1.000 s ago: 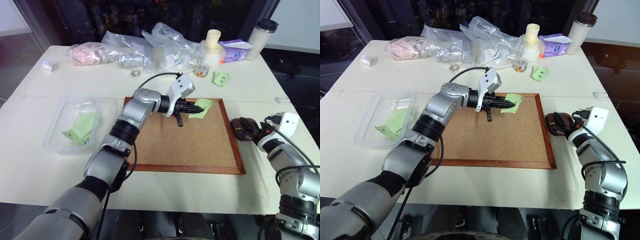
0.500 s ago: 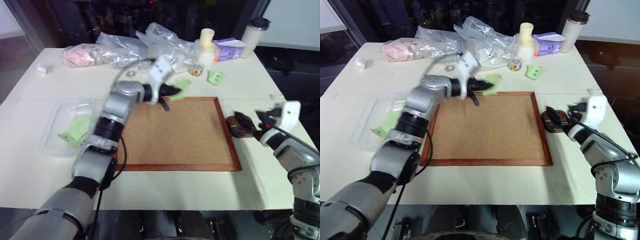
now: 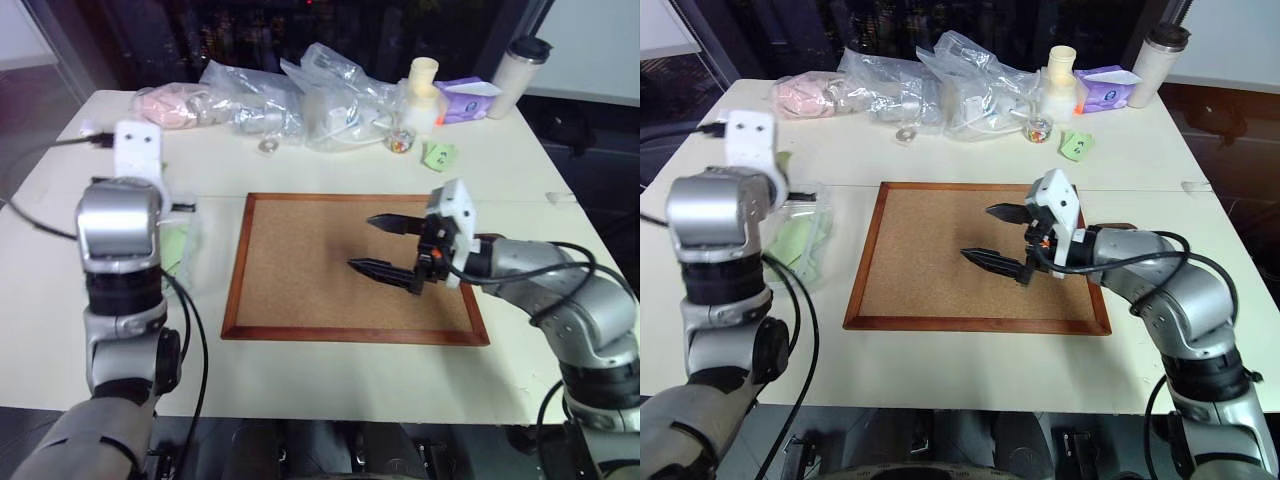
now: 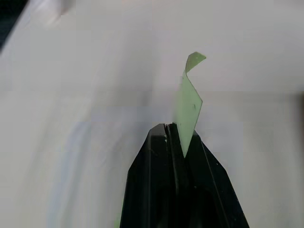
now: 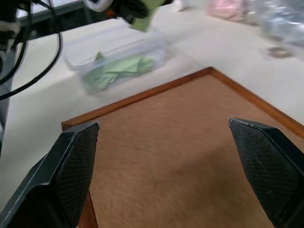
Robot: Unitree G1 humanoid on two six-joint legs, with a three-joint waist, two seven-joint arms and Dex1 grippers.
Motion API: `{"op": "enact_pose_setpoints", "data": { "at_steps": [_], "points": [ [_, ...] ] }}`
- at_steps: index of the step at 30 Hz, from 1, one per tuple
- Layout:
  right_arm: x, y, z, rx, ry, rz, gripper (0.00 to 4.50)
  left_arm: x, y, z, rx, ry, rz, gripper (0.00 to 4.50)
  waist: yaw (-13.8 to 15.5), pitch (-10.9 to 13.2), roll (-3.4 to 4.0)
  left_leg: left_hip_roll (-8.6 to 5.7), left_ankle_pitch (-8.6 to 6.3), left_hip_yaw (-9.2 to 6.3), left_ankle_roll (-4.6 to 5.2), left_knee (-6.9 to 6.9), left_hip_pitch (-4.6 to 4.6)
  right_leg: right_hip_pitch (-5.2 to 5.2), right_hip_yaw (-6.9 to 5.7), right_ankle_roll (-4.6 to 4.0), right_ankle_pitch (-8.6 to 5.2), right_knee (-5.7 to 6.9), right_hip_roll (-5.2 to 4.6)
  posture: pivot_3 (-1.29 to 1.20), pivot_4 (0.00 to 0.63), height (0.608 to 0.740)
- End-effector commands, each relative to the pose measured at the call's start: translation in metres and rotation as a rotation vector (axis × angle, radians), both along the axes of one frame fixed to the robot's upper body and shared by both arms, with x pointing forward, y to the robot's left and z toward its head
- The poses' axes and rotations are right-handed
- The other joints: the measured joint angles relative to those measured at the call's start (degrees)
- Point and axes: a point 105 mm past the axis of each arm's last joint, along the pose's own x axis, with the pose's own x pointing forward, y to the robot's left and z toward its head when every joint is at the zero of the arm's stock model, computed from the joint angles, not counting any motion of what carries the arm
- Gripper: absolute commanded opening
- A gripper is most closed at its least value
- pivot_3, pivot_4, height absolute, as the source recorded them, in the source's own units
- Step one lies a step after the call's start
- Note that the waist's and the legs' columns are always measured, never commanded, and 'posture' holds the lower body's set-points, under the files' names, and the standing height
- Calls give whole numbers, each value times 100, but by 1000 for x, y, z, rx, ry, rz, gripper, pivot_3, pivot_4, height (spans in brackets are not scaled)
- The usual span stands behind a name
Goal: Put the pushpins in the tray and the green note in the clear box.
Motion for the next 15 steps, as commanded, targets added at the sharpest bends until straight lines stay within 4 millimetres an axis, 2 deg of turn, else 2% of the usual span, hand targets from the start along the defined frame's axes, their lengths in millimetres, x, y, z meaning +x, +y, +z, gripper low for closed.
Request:
{"op": "enact_pose_setpoints", "data": {
  "at_steps": [1, 5, 8, 11, 15],
  "points": [
    [-5, 8, -2, -44, -13, 80, 4488, -21, 18, 6, 10, -73, 122, 0, 36, -2, -4, -4, 0, 2, 0, 0, 0, 5, -4, 0, 0, -2, -5, 0, 150, 735],
    [-11, 16, -2, -30, -5, 144, 4488, -33, 19, -20, -56, -45, 116, 0, 60, -2, -4, -6, -1, 2, 1, -1, -1, 5, -4, 0, 0, -4, -10, 0, 150, 735],
    [-11, 19, -3, -29, -4, 156, 4488, -35, 18, -26, -102, -45, 80, 0, 72, -3, -12, -5, -1, 3, 1, 0, -1, 4, -5, -1, 1, -3, -9, 0, 150, 735],
    [-9, 20, -4, -18, -2, 146, 4500, -35, 18, -25, -139, -66, 74, 931, 65, -4, -14, -4, -1, 2, 1, -1, 0, 4, -4, -1, 1, -3, -9, 0, 150, 735],
    [-9, 20, -6, -8, 4, 128, 4500, -33, 14, -17, -146, -94, 54, 2874, 84, -4, -16, -5, -1, 2, 1, -1, 0, 4, -5, -2, 1, -3, -10, 0, 150, 735]
  ]
}}
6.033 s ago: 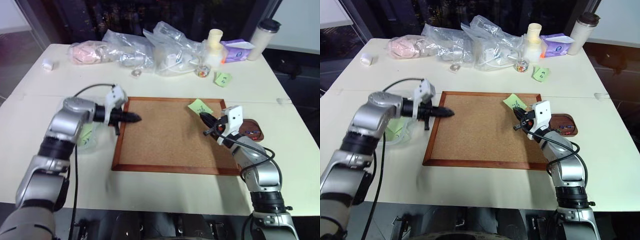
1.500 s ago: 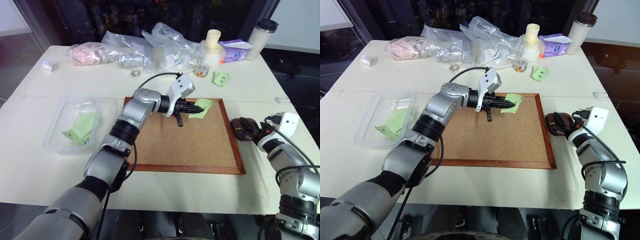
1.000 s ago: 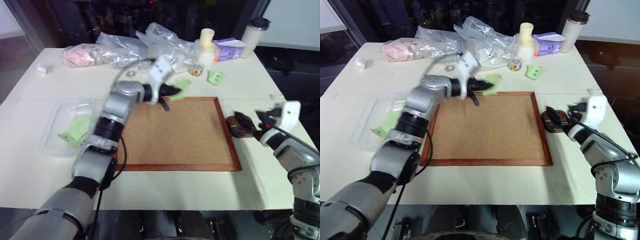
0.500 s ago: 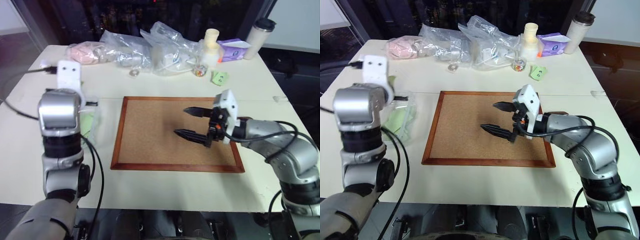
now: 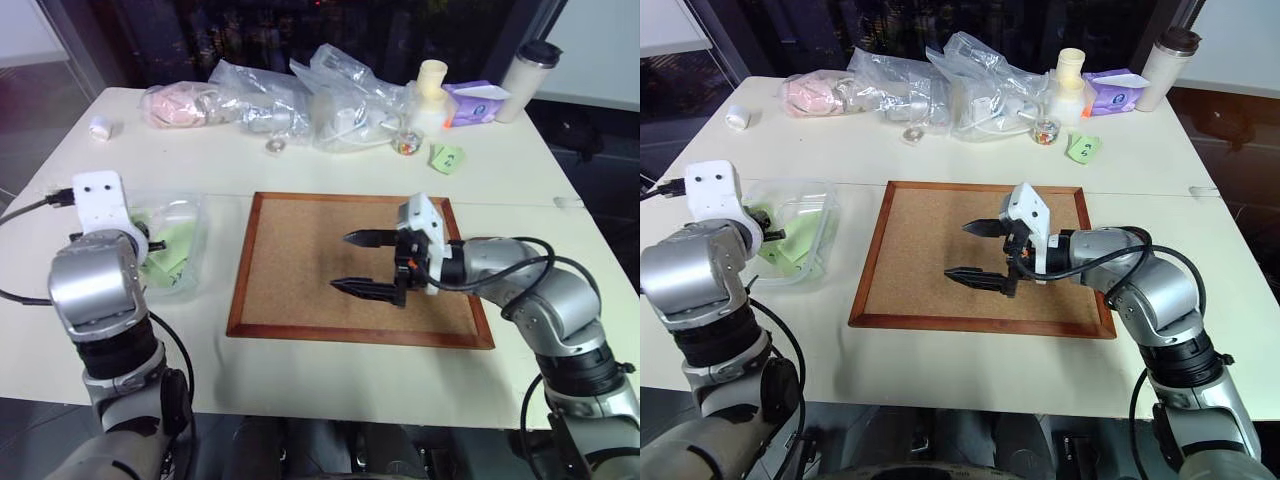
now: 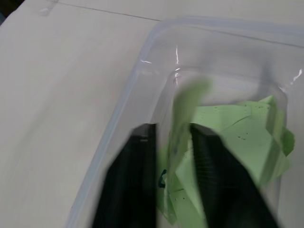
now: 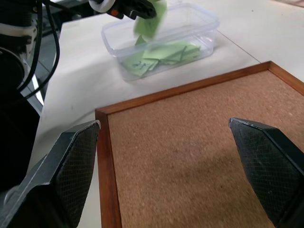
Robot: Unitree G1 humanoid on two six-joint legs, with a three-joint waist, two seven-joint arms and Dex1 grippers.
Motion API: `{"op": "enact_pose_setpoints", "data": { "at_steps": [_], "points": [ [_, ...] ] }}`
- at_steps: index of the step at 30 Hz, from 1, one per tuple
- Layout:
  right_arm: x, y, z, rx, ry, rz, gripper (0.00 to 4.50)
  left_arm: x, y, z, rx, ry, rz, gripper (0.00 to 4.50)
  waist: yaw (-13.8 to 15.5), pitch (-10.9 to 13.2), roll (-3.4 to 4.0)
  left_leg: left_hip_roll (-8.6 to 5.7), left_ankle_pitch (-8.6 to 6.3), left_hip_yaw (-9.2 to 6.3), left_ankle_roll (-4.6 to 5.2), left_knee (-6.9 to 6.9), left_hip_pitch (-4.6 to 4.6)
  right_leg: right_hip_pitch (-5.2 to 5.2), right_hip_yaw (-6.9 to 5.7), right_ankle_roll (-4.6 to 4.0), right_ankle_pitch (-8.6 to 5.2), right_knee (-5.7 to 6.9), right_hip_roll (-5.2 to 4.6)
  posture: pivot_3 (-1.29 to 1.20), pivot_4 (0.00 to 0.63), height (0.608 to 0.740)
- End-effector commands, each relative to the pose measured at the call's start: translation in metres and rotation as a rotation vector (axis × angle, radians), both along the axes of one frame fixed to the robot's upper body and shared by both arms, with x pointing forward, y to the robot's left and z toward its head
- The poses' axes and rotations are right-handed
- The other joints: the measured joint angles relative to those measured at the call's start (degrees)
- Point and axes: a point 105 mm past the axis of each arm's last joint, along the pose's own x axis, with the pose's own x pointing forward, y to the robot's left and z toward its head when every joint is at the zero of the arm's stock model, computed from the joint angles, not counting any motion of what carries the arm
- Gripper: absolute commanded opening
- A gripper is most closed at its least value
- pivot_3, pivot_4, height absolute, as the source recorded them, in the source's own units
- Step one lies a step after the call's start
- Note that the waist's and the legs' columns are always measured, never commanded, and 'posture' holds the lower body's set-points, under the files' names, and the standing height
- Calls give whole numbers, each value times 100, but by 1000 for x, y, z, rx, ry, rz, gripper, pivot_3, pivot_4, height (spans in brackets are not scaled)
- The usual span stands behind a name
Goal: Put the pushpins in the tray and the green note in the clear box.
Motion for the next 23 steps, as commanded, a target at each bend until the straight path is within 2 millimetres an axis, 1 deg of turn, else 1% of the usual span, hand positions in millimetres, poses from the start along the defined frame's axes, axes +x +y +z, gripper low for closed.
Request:
{"op": "enact_pose_setpoints", "data": {
  "at_steps": [1, 2, 3, 4, 5, 8, 10, 12, 13, 16, 17, 19, 21, 23],
  "points": [
    [-2, 2, 7, 21, -30, 2, 4500, -1, -2, 16, 3, -63, -3, 3338, 7, -1, -1, -1, 0, 0, 0, 0, 0, 0, 0, 0, 0, 0, -1, 0, 150, 735],
    [-2, 2, 6, 19, -25, -1, 4500, 0, -2, 15, -1, -58, -6, 3952, 9, -1, -1, -1, -1, 0, 1, 0, 0, 0, 0, 0, 0, 0, -2, 0, 150, 735],
    [-3, 1, 3, 12, -17, -7, 4500, 0, -2, 14, 15, -47, -13, 4321, 10, -1, -1, -1, -1, -1, 1, 0, 0, 0, 0, 0, 0, -1, -2, 0, 150, 735],
    [-4, 0, 0, 4, -13, -15, 4500, -1, -1, 15, 33, -43, -18, 4422, 6, -1, -1, -1, -1, -1, 1, 0, 0, 0, 0, 0, 0, -1, -2, 0, 150, 735],
    [-4, -1, -1, -1, -10, -20, 4500, -1, -1, 17, 45, -43, -23, 4422, 2, -1, -1, 0, -1, 0, 1, -1, 0, 0, 0, 0, 0, 0, -1, 0, 150, 735],
    [-2, -6, 2, 17, -11, -52, 4500, 1, -3, 30, 29, -96, -41, 4422, -4, -1, -1, 0, -1, -2, 1, -1, 0, -2, 1, 0, 0, 1, -1, 0, 150, 735],
    [0, -13, 9, 55, -10, -91, 4500, 4, -8, 49, 9, -172, -85, 4422, 8, 1, -5, 0, -1, -3, 1, -1, 0, -1, 1, 0, 0, 1, -2, 0, 150, 735],
    [2, -23, 15, 93, -2, -147, 4500, 8, -14, 70, 60, -232, -163, 4422, 14, 4, -13, 0, -1, -3, 1, -1, -1, -2, 0, 0, 0, 1, -2, 0, 150, 735],
    [2, -29, 17, 105, 4, -175, 4500, 10, -18, 76, 77, -243, -214, 4422, 17, 4, -13, 0, -2, -3, 2, -1, -1, -2, 1, 0, 0, -1, -2, 0, 150, 735],
    [-2, -41, 17, 122, 30, -232, 4500, 11, -21, 79, 29, -230, -269, 4422, 24, 4, -13, 1, -3, -3, 2, -6, -1, -2, 1, -1, 0, -4, -4, 0, 150, 735],
    [-4, -44, 16, 122, 40, -249, 4500, 12, -28, 81, 29, -228, -328, 4422, 26, 4, -13, 1, -3, -2, 2, -6, -1, -2, 1, -1, 0, -4, -4, 0, 150, 735],
    [-8, -52, 11, 111, 59, -285, 4500, 14, -50, 83, -4, -236, -498, 4422, 28, 3, -13, 0, -2, -2, 2, -5, -1, -2, 1, -1, 0, -3, -4, 0, 150, 735],
    [-9, -66, 7, 100, 78, -342, 4500, 11, -75, 87, -3, -251, -697, 4422, 26, 4, -14, 0, -2, -2, 2, -4, -1, -2, 1, 0, 0, -2, -3, 0, 150, 735],
    [-8, -84, 3, 90, 87, -427, 4500, 9, -88, 89, -45, -284, -795, 4422, 26, 4, -13, -1, -3, -1, 2, -4, 0, -1, 1, 0, 0, -2, -4, 0, 150, 735]
  ]
}}
